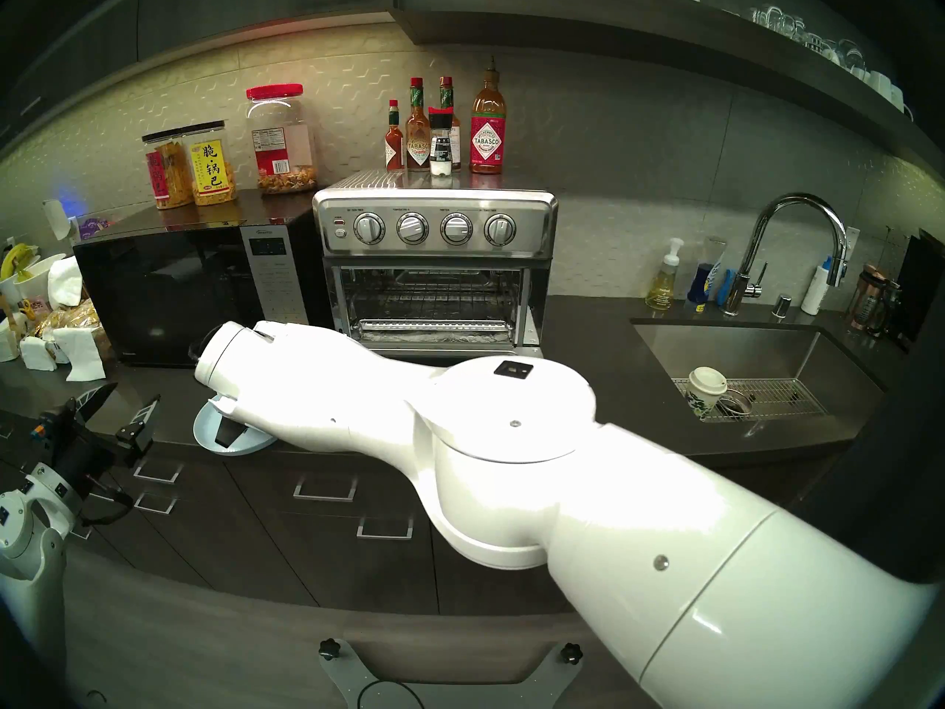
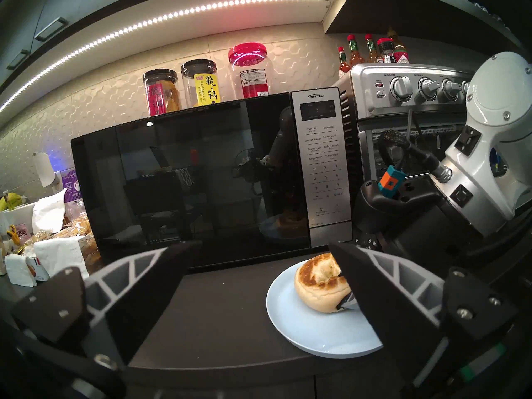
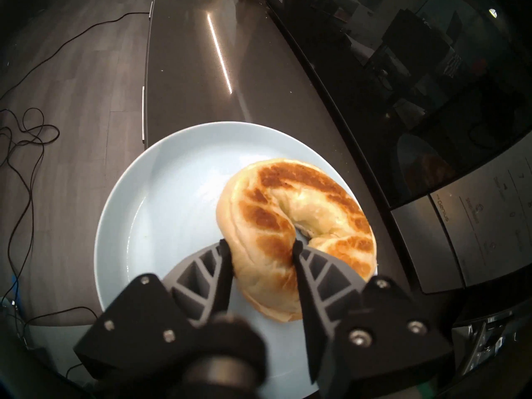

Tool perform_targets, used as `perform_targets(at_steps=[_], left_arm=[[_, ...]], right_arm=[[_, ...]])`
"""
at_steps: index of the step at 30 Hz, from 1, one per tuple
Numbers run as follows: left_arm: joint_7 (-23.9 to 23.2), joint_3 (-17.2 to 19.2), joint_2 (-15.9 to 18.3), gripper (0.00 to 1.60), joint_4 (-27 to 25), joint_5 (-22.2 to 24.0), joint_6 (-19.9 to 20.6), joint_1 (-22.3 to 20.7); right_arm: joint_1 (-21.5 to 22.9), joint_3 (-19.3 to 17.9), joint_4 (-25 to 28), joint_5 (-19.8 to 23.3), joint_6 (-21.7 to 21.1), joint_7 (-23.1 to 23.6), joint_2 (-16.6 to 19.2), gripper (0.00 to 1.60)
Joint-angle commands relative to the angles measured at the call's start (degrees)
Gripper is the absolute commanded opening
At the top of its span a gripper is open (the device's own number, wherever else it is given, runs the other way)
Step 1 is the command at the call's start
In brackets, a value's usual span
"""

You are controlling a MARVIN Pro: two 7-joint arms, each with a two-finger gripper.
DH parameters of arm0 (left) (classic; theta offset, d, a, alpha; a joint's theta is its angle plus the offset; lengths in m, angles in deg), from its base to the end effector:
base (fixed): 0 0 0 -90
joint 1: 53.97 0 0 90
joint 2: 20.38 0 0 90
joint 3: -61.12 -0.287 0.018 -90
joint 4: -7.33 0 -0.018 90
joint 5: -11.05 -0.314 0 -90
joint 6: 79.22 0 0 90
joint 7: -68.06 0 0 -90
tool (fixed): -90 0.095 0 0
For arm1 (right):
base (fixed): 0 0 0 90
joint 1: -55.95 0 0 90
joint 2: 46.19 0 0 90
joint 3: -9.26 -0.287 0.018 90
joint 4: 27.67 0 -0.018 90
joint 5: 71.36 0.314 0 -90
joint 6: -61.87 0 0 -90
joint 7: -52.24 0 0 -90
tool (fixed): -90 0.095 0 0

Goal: Open the oven and place the bagel inside on the rack

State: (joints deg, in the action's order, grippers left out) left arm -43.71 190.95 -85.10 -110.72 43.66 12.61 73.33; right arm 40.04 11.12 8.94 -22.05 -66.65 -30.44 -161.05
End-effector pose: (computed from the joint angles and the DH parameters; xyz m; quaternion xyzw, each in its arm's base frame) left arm 0.2455 0.2370 -0.1841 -0.6925 0.0761 -0.7163 0.0400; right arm 0.4455 0.4535 -0.1886 -0.7064 -0.5984 -0.3747 0.0501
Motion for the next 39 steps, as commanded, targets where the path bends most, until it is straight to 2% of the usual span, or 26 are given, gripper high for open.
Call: perform_targets(at_steps=[1,21,26,33,39], left_arm=[[0.0,0.4,0.1,1.6,-1.0,-0.1,-0.2,0.0],[0.0,0.5,0.1,1.6,-1.1,-0.1,-0.1,0.0],[0.1,0.5,0.1,1.6,-1.1,-0.1,-0.1,0.0],[0.1,0.5,0.1,1.6,-1.2,-0.1,-0.1,0.0],[0.1,0.5,0.0,1.6,-1.2,-0.1,-0.1,0.1]], right_arm=[[2.0,-1.1,0.1,-0.2,0.2,0.0,-0.1,0.5],[3.4,-1.8,-0.2,-2.2,-0.1,-0.1,-0.1,0.48],[4.6,-2.0,0.3,-2.5,-1.2,0.5,-0.1,0.43],[6.1,-2.6,1.0,-2.7,-3.1,1.0,-0.1,0.46],[6.3,-3.4,6.3,-2.9,-4.7,-0.2,0.6,0.47]])
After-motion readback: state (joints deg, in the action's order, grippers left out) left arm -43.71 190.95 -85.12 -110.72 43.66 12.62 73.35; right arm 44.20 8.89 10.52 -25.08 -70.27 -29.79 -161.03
